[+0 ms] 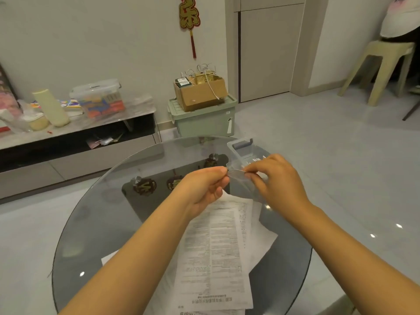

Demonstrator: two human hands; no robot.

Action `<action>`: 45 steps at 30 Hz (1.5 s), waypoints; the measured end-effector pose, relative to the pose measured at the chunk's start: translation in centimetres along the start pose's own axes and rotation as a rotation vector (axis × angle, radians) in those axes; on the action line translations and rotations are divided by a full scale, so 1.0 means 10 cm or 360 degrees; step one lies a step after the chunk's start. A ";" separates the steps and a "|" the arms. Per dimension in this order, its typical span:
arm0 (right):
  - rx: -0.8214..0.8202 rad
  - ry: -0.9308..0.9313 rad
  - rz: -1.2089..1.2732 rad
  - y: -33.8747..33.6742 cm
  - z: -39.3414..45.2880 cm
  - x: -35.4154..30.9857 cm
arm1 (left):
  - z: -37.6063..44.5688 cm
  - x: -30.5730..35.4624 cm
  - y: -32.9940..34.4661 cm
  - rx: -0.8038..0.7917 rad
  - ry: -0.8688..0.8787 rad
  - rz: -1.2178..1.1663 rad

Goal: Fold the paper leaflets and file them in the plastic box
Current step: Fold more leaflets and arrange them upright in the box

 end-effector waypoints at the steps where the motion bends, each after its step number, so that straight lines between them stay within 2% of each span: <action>1: 0.0068 0.0034 -0.0007 -0.07 0.03 0.07 | 0.05 0.06 0.07 -0.0015 0.0037 -0.0001; 4: 0.0242 0.0167 -0.0027 -0.27 0.12 0.32 | 0.19 0.23 0.30 -0.0051 0.0187 0.0268; 7: 0.0341 0.0319 -0.0097 -0.41 0.26 0.60 | 0.39 0.33 0.56 -0.0041 0.0345 0.0700; 10: 0.0345 0.0365 -0.0156 -0.44 0.35 0.77 | 0.50 0.45 0.82 0.0006 0.0669 0.1172; 15: 0.0295 0.0478 -0.0105 -0.38 0.39 0.97 | 0.53 0.46 1.33 -0.0151 0.1279 0.2134; 17: 0.0268 0.0513 -0.0135 -0.33 0.41 1.03 | 0.63 0.34 1.45 -0.0223 0.1388 0.2469; 19: 0.0227 0.0504 -0.0205 -0.28 0.43 1.04 | 0.72 0.23 1.50 -0.0273 0.1442 0.2640; 24: 0.0133 0.0459 -0.0398 -0.16 0.43 1.02 | 0.78 0.20 1.48 -0.0301 0.1538 0.2661; 32: 0.0033 0.0520 -0.0573 -0.02 0.44 1.05 | 0.79 0.23 1.43 -0.0173 0.1588 0.2575; 35: -0.0074 0.0517 -0.0685 0.02 0.46 1.04 | 0.80 0.25 1.42 -0.0124 0.1581 0.2529; 40: -0.0204 0.0485 -0.0691 0.04 0.48 1.00 | 0.77 0.26 1.41 -0.0185 0.1596 0.2411; 43: -0.0375 0.0493 -0.0806 0.10 0.49 1.05 | 0.76 0.27 1.41 -0.0182 0.1599 0.2375; 45: -0.0440 0.0525 -0.0695 0.13 0.47 1.09 | 0.77 0.27 1.41 -0.0197 0.1583 0.2331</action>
Point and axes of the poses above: each hand's wrist, its own z-axis towards the middle knuckle, its own y-axis out of the palm, x = y × z, the point moved 10 cm from there along z, towards the middle knuckle, and after that the axes turned 3 degrees about -y, right-handed, at the moved point
